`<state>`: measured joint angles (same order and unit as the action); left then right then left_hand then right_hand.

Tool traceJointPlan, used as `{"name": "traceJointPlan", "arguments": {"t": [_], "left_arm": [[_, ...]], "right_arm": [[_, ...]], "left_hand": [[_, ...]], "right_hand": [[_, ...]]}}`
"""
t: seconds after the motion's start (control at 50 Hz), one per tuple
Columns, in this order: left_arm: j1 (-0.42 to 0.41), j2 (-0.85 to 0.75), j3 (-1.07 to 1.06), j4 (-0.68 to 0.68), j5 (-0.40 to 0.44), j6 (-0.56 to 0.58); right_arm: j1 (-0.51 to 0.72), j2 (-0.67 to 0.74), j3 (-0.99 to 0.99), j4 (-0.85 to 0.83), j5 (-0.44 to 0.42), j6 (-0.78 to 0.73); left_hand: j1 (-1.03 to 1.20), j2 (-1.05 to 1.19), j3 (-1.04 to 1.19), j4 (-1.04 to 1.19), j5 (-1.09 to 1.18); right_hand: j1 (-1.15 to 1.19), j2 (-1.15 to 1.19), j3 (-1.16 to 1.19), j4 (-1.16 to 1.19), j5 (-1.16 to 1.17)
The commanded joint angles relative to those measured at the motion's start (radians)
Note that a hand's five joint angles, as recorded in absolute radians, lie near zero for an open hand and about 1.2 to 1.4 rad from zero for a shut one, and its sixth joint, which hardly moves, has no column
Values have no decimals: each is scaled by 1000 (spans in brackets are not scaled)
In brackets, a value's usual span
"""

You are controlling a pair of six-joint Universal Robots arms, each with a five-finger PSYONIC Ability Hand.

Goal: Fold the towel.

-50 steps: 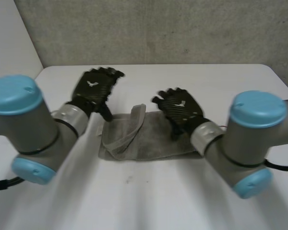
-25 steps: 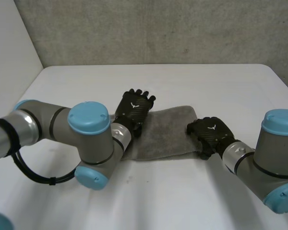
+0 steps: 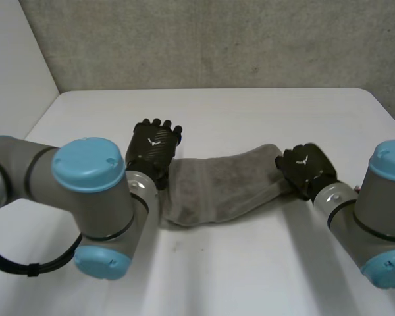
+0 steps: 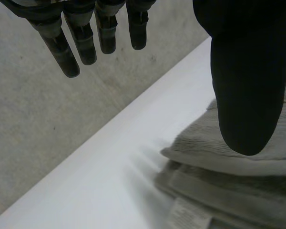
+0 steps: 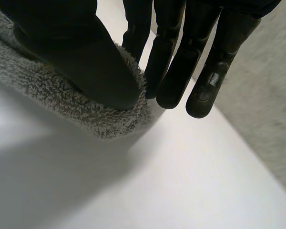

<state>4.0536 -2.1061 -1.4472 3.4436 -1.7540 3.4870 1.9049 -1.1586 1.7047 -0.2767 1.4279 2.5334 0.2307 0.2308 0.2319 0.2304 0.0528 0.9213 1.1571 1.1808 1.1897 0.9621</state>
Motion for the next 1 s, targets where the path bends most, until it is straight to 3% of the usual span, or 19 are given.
{"name": "traceJointPlan", "arguments": {"t": [0.02, 0.1, 0.14, 0.24, 0.34, 0.38, 0.4, 0.42, 0.44, 0.46, 0.5, 0.54, 0.58, 0.6, 0.66, 0.68, 0.72, 0.82, 1.0], "left_arm": [[2, 127, -82, 3, 1, -2], [36, 172, -117, 2, -1, -2], [92, 215, -153, 2, 2, -6], [163, 251, -194, 2, 10, -13], [185, 262, -220, -4, 63, -42], [185, 262, -226, -4, 77, -62], [183, 262, -228, -4, 85, -81], [183, 262, -228, -4, 85, -82], [180, 262, -220, -4, 88, -100], [177, 262, -213, -4, 88, -115], [174, 262, -203, -4, 90, -126], [169, 262, -188, -4, 93, -138], [147, 255, -153, -4, 91, -169], [146, 255, -153, -4, 91, -169], [87, 216, -96, -6, 90, -215], [87, 216, -96, -6, 90, -215], [45, 167, -52, -15, 88, -249], [-13, 74, 13, -72, 84, -296], [-28, -84, 85, -210, 37, -362]], "right_arm": [[26, -33, -66, 21, 29, -122], [182, -27, -176, 14, 5, -127], [238, -4, -208, 14, -20, -130], [408, 173, -258, 17, -217, -162], [467, 253, -241, 28, -274, -263], [467, 254, -235, 27, -273, -286], [465, 238, -232, 24, -268, -292], [465, 238, -232, 24, -268, -292], [464, 212, -231, 22, -267, -279], [456, 177, -223, 16, -264, -250], [435, 150, -217, 16, -259, -196], [391, 116, -206, 16, -248, -120], [320, 48, -186, 24, -222, 70], [319, 48, -186, 24, -222, 71], [261, -30, -174, 54, -193, 371], [261, -30, -174, 54, -193, 372], [205, -35, -197, 132, -202, 522], [154, 25, -288, 266, -234, 637], [145, 218, -496, 432, -254, 601]], "left_hand": [[6, 6, 5, 7, 10], [-5, -6, -7, -5, -2], [-5, -6, -7, -5, -2], [-29, -29, -30, -29, -26], [-35, -35, -36, -35, -31], [-35, -35, -36, -35, -31], [-35, -35, -36, -35, -31], [-35, -35, -36, -35, -31], [-35, -35, -36, -35, -31], [-35, -35, -36, -35, -31], [-38, -38, -39, -37, -34], [-35, -35, -36, -35, -31], [-35, -35, -36, -35, -31], [-35, -35, -36, -35, -31], [-20, -20, -21, -20, -17], [-20, -20, -21, -20, -17], [-11, -12, -13, -11, -8], [-3, -3, -4, -2, 1], [0, 0, -1, 1, 4]], "right_hand": [[475, 239, 215, 207, 260], [475, 239, 215, 207, 260], [475, 239, 215, 207, 260], [475, 239, 215, 207, 260], [475, 239, 215, 207, 260], [475, 239, 215, 207, 260], [180, -56, -80, -89, -36], [177, -59, -83, -92, -39], [-364, -600, -624, -632, -579], [-663, -899, -923, -931, -878], [-747, -983, -1006, -1015, -962], [-747, -983, -1006, -1015, -962], [-747, -983, -1006, -1015, -962], [-747, -983, -1006, -1015, -962], [-747, -983, -1006, -1015, -962], [-747, -983, -1006, -1015, -962], [-747, -983, -1006, -1015, -962], [-747, -983, -1006, -1015, -962], [-747, -983, -1006, -1015, -962]]}}
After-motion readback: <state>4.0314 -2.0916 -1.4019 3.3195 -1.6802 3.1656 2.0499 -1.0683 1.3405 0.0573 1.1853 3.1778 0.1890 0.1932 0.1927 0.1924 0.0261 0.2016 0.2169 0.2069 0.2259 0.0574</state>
